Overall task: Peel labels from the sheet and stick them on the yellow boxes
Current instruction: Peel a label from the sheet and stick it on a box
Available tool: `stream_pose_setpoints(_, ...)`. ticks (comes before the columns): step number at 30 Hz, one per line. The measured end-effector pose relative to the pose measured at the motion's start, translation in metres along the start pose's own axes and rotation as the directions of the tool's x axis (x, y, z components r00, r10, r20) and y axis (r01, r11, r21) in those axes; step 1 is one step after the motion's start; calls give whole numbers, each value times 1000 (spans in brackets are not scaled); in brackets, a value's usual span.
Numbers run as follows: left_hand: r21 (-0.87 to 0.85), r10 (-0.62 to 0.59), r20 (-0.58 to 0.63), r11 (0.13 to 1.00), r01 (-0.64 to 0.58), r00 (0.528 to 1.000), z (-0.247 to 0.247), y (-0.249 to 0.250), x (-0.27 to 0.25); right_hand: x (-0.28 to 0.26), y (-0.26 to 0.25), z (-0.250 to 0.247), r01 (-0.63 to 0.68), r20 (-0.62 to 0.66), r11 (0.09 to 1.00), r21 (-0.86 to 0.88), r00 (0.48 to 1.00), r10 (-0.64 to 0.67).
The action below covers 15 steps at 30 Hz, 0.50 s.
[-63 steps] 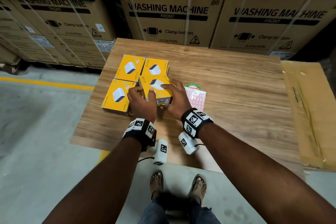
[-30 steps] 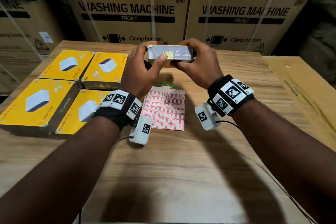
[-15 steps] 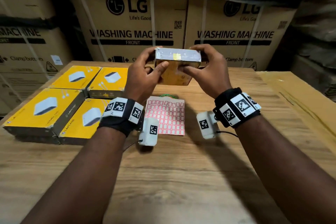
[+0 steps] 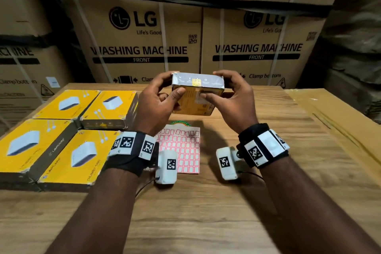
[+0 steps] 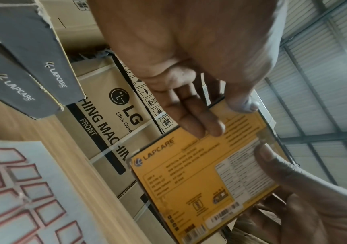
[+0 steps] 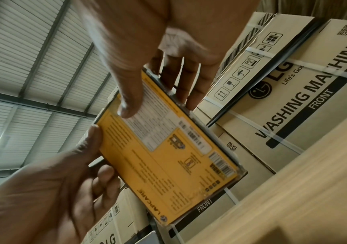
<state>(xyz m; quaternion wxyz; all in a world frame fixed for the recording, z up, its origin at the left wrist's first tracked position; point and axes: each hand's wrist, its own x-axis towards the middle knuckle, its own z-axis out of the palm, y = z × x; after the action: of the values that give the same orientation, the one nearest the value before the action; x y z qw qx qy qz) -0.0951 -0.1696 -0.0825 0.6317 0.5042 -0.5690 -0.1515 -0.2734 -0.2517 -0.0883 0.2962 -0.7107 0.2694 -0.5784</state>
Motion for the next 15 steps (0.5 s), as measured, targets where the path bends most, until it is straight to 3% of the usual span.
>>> stream_pose_setpoints(7,34,-7,9,999,7,1000,4,8,-3,-2,1,-3,42,-47,999,-18,998,-43)
stream_pose_setpoints(12,68,23,14,997,-24,1000,4,12,-7,-3,-8,-5,233,-18,958,-168,971,-239)
stream_pose_setpoints(15,65,32,24,997,-33,999,2,10,-9,-5,-10,-4,289,36,926,-243,957,-289)
